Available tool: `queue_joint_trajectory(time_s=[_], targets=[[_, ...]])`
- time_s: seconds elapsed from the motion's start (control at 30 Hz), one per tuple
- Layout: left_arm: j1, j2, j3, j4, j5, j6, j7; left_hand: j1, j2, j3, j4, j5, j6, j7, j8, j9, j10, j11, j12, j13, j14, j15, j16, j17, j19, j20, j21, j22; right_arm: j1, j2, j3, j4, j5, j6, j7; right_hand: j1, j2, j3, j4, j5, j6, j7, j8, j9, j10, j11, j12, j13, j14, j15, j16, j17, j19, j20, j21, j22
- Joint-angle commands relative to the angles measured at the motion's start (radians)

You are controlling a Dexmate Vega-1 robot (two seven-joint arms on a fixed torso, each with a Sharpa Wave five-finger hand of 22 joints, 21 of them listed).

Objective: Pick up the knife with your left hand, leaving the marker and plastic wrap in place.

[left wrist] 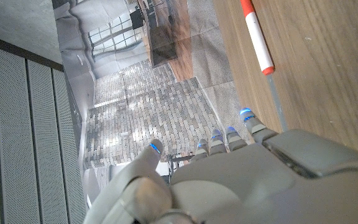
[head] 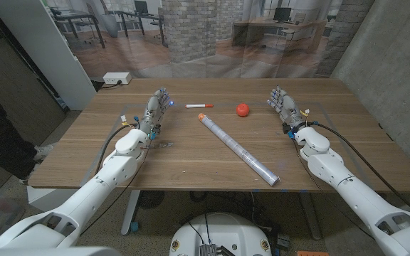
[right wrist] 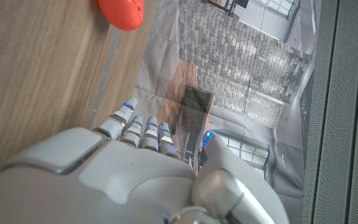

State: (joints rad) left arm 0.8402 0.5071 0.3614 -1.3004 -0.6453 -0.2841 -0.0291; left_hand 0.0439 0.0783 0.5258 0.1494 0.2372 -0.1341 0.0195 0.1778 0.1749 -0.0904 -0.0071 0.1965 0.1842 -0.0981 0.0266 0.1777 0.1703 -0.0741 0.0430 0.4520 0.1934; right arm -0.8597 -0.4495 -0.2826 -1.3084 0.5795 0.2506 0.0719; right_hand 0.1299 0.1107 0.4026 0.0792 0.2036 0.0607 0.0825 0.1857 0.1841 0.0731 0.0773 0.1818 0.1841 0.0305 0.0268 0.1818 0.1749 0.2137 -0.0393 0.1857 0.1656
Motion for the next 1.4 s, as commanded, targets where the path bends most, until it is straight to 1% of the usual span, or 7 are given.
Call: queue_joint_trajectory(time_s=[0.03,0.3,0.53,0.77,1.13,1.3,1.4], targets=[[0.0,-0.015,-0.02,0.009,0.02,0.006,-0.012,0.002,0.039,0.006,-0.001,0.004,-0.007,0.0,0.007,0.001,-0.01,-0.002,0.006,0.002,-0.009,0.002,0.004,0.003,-0.009,-0.001,0.003,0.002,-0.036,0.181,0.227,-0.019,-0.201,-0.091,0.124,0.01,-0.002,0.009,-0.001,0.005,0.004,0.009,0.006,0.001,0.001,0.007,0.008,0.002,0.002,0.008,0.005,0.002,0.005,-0.002,0.006,0.005],[0.004,-0.002,-0.023,-0.01,0.062,0.017,0.011,0.004,0.037,0.005,-0.004,0.004,-0.006,-0.001,0.007,0.001,-0.011,0.003,0.005,0.002,-0.012,0.009,0.003,0.003,-0.01,0.0,0.002,0.002,-0.033,0.269,0.32,-0.024,-0.296,-0.109,0.189,0.01,-0.003,0.008,-0.002,0.005,0.004,0.008,0.006,0.001,0.002,0.007,0.008,0.002,0.002,0.009,0.006,0.002,0.006,-0.002,0.006,0.005],[0.009,0.017,-0.02,-0.037,0.093,0.043,0.034,0.007,0.033,0.004,-0.007,0.003,0.004,-0.005,0.011,0.002,-0.01,0.004,0.006,0.002,-0.011,0.009,0.004,0.003,-0.01,0.001,0.0,0.002,-0.04,0.311,0.368,-0.041,-0.343,-0.121,0.221,0.01,-0.004,0.008,-0.002,0.005,0.006,0.009,0.007,0.001,0.002,0.006,0.008,0.002,0.004,0.009,0.006,0.003,0.006,-0.002,0.006,0.005],[0.022,0.055,-0.015,-0.098,0.132,0.093,0.071,0.023,0.02,0.003,-0.027,0.0,0.008,-0.014,0.011,0.002,0.003,0.015,0.011,0.002,-0.004,0.017,0.005,0.001,-0.009,0.022,-0.003,0.0,-0.056,0.333,0.403,-0.074,-0.369,-0.13,0.239,0.009,-0.005,0.007,-0.002,0.005,0.007,0.009,0.007,0.001,0.005,0.007,0.009,0.002,0.005,0.011,0.007,0.003,0.007,-0.001,0.006,0.005],[0.033,0.103,-0.008,-0.16,0.164,0.143,0.084,0.044,0.001,0.002,-0.053,-0.005,0.009,-0.022,0.011,0.002,0.014,0.014,0.014,0.002,0.002,0.017,0.006,0.001,-0.004,0.028,-0.006,-0.002,-0.083,0.352,0.437,-0.118,-0.389,-0.136,0.252,0.008,-0.006,0.006,-0.002,0.005,0.008,0.011,0.007,0.002,0.007,0.009,0.01,0.002,0.007,0.011,0.007,0.003,0.008,0.001,0.006,0.005],[0.041,0.137,-0.003,-0.203,0.189,0.176,0.095,0.064,-0.01,0.004,-0.076,-0.009,0.011,-0.023,0.013,0.002,0.016,0.014,0.013,0.003,0.005,0.017,0.007,0.001,-0.002,0.037,-0.009,-0.003,-0.093,0.357,0.448,-0.134,-0.392,-0.135,0.255,0.008,-0.007,0.005,-0.003,0.005,0.009,0.012,0.008,0.002,0.007,0.008,0.01,0.002,0.007,0.011,0.007,0.003,0.008,0.001,0.006,0.005],[0.045,0.155,-0.002,-0.222,0.197,0.191,0.094,0.08,-0.017,0.006,-0.092,-0.012,0.015,-0.022,0.015,0.002,0.019,0.012,0.014,0.003,0.009,0.028,0.007,0.001,-0.001,0.046,-0.011,-0.003,-0.099,0.359,0.453,-0.143,-0.393,-0.137,0.256,0.008,-0.007,0.005,-0.003,0.005,0.01,0.012,0.008,0.002,0.009,0.008,0.01,0.002,0.008,0.012,0.007,0.003,0.008,0.0,0.006,0.005]])
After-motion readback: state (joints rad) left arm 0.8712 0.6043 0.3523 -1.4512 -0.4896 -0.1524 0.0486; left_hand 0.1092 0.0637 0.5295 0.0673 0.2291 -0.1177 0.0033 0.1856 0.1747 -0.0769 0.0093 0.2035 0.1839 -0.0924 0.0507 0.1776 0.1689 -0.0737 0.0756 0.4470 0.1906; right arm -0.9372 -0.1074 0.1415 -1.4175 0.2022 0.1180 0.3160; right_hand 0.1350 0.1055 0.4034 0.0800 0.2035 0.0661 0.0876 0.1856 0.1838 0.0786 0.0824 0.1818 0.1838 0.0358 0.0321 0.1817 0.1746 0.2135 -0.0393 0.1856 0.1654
